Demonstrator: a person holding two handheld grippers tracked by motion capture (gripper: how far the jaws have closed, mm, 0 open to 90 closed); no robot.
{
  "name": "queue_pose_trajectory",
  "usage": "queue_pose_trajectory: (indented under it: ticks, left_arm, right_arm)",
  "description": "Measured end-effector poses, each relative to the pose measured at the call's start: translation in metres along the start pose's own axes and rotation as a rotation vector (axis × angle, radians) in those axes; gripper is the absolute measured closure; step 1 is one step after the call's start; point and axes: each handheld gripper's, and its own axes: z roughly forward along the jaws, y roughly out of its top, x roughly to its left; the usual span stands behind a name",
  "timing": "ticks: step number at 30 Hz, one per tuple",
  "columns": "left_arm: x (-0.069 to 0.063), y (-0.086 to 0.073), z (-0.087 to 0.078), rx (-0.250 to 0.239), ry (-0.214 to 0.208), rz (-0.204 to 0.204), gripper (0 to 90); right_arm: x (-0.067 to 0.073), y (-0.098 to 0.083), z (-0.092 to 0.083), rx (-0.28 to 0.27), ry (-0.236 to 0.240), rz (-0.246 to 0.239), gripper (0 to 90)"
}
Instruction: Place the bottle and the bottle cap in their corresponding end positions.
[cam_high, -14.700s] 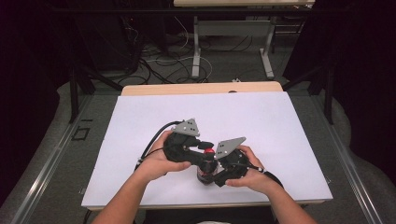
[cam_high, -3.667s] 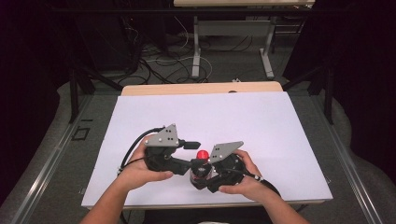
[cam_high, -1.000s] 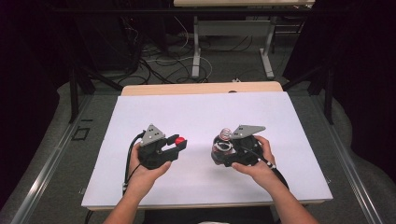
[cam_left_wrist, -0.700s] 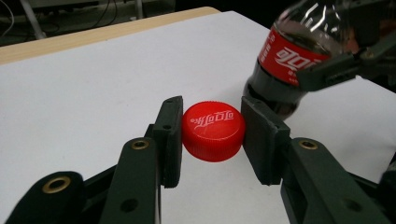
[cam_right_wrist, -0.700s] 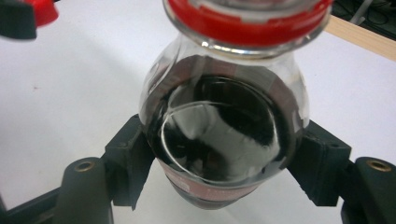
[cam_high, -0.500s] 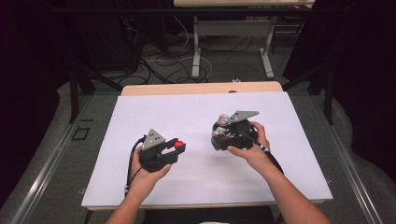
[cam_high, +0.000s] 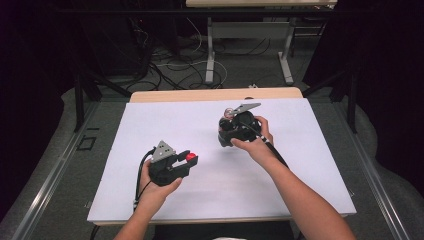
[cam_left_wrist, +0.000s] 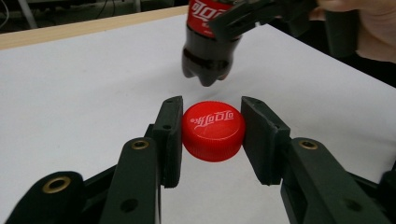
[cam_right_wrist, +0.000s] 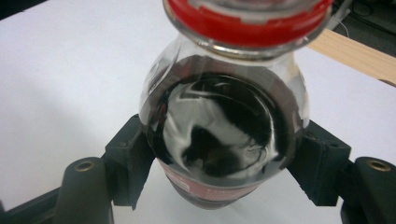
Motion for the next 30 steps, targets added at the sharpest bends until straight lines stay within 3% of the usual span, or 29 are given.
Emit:
queue_pose_trajectory:
  ticks: [4,8,16,19,23,30]
  left_arm:
    - [0.001,-0.001,0.0,0.003,0.0,-0.004,61.0]
    - [0.003,-0.002,0.001,0.005,0.001,-0.011,61.0]
    - [0.005,-0.004,0.004,0.011,0.003,-0.019,61.0]
    - [0.006,-0.005,0.004,0.009,0.006,-0.023,61.0]
    - [0.007,-0.006,0.004,0.011,0.008,-0.03,61.0]
    - [0.008,-0.006,0.004,0.012,0.01,-0.035,61.0]
  right_arm:
    - [-0.002,-0.001,0.016,0.01,-0.013,0.024,29.7]
    - [-0.002,-0.002,0.028,0.02,-0.032,0.018,29.6]
    - [0.002,-0.004,0.047,0.035,-0.028,0.033,29.6]
    - [0.002,-0.005,0.055,0.013,-0.021,0.037,29.6]
    - [0.005,-0.007,0.061,0.045,-0.018,0.041,29.4]
    - [0.006,-0.01,0.061,0.03,-0.029,0.033,28.7]
